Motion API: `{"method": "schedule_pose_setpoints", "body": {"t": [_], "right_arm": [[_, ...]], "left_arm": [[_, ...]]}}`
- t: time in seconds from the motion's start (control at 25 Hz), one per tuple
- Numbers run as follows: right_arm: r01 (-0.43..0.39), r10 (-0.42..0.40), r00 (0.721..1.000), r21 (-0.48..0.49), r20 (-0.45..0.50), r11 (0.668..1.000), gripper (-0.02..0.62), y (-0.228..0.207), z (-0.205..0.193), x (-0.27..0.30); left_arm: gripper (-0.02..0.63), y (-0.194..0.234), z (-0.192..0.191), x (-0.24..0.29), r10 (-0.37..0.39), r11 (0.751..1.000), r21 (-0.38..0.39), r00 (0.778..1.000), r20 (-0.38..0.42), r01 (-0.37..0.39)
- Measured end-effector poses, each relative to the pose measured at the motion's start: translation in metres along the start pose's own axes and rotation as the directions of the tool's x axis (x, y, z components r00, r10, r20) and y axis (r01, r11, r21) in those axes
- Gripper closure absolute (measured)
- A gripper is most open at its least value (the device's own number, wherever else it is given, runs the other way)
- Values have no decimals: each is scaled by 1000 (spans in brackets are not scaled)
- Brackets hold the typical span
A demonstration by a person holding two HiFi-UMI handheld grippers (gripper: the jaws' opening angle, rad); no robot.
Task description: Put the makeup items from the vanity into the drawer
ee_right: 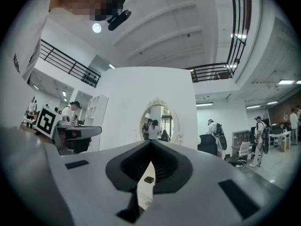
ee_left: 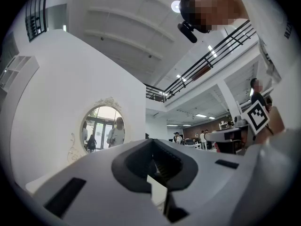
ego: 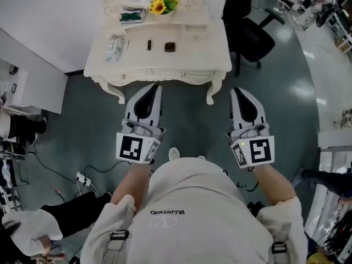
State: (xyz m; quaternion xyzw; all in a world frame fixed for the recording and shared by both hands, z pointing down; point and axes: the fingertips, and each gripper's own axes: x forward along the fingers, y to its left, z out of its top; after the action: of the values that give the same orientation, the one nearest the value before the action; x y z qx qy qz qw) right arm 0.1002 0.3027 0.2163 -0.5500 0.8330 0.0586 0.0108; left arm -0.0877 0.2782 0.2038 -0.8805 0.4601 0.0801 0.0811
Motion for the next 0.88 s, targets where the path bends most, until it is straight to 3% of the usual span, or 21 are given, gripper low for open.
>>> {"method": "schedule_pose_setpoints", "body": {"t": [0.6,0.88], "right_arm": [[3,-3,1000,28,1,1000,586,6,-7,21],[14,-14,1000,7,-12,1000,586,35,-11,46]], "left_arm": [[607,25,-10,-1,-12,1000,-2,1000,-10,12],[607,50,-27,-9,-62,995,-74,998,-29,60]]}}
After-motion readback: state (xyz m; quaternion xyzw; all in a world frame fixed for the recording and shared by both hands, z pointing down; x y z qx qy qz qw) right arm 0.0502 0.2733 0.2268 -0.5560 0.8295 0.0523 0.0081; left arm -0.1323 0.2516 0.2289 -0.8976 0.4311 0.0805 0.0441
